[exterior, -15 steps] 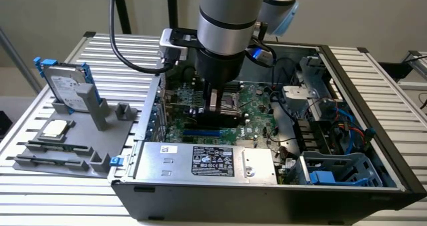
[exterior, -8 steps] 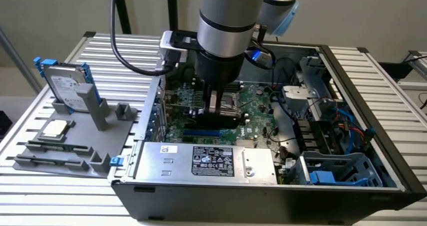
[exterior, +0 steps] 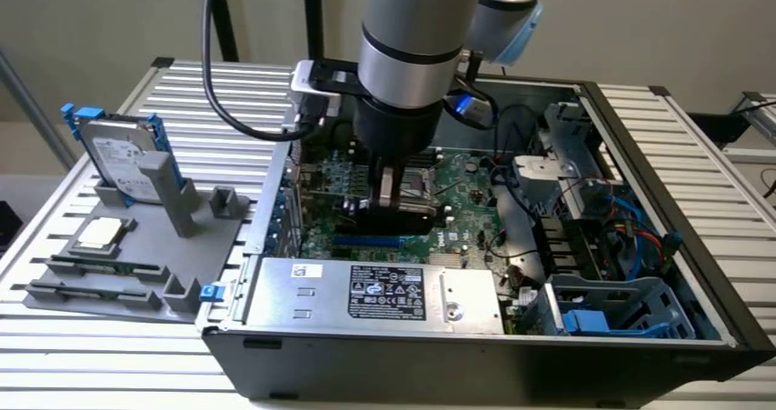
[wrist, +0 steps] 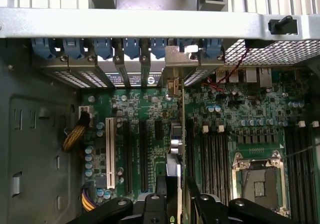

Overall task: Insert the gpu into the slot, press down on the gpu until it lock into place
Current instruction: 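Insert the gpu into the slot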

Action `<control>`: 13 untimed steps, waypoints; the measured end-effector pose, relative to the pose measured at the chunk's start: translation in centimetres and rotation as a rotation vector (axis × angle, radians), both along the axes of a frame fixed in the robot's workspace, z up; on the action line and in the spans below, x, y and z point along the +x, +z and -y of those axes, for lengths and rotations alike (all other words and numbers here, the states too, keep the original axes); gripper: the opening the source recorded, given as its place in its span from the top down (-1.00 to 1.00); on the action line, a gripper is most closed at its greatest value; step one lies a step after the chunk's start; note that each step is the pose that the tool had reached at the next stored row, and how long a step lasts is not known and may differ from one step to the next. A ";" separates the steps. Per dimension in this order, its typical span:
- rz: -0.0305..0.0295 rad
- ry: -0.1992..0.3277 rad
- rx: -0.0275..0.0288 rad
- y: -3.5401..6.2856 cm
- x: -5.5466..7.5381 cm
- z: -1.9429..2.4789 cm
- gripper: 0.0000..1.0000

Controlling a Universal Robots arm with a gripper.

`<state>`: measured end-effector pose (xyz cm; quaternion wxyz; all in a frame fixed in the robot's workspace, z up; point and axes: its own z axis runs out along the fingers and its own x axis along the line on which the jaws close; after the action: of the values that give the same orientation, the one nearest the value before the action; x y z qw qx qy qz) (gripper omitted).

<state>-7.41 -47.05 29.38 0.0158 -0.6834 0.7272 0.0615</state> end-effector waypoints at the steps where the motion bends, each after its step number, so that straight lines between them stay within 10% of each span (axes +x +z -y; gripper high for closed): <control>1: 0.0000 0.000 0.0001 -0.06 0.0 -0.02 0.48; 13: -0.0036 0.000 -0.0001 -0.86 -0.1 -0.10 0.48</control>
<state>-7.51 -46.95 28.53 0.0144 -0.6834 0.7272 0.0627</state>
